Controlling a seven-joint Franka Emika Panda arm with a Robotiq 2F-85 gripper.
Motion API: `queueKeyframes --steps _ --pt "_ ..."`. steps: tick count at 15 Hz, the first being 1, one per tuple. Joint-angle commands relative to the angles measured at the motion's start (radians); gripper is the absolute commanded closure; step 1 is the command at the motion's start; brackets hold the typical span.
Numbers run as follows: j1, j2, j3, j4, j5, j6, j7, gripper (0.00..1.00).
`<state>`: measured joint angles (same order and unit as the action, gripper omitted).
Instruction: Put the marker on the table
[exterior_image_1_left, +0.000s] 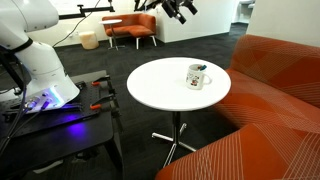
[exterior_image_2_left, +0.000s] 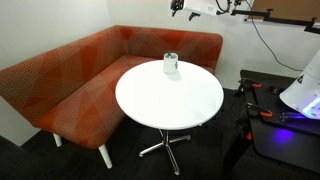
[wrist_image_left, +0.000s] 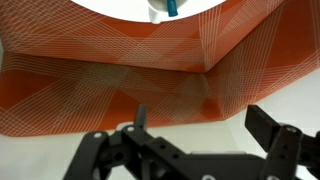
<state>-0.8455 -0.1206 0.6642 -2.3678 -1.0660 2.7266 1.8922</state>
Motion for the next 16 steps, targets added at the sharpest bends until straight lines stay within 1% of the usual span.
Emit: queueKeyframes --steps 1,4,8,12,16 --pt "0.004 0.038 0.014 0.013 0.023 -0.087 0.011 0.00" --pt "0.006 0.071 0.010 0.022 0.033 -0.117 -0.006 0.00" --pt "-0.002 0.149 -0.002 0.047 0.029 -0.077 -0.042 0.00" --pt "-0.001 0.231 -0.013 0.086 0.001 -0.096 -0.034 0.00" --pt "0.008 0.289 -0.012 0.107 0.015 -0.111 -0.050 0.00"
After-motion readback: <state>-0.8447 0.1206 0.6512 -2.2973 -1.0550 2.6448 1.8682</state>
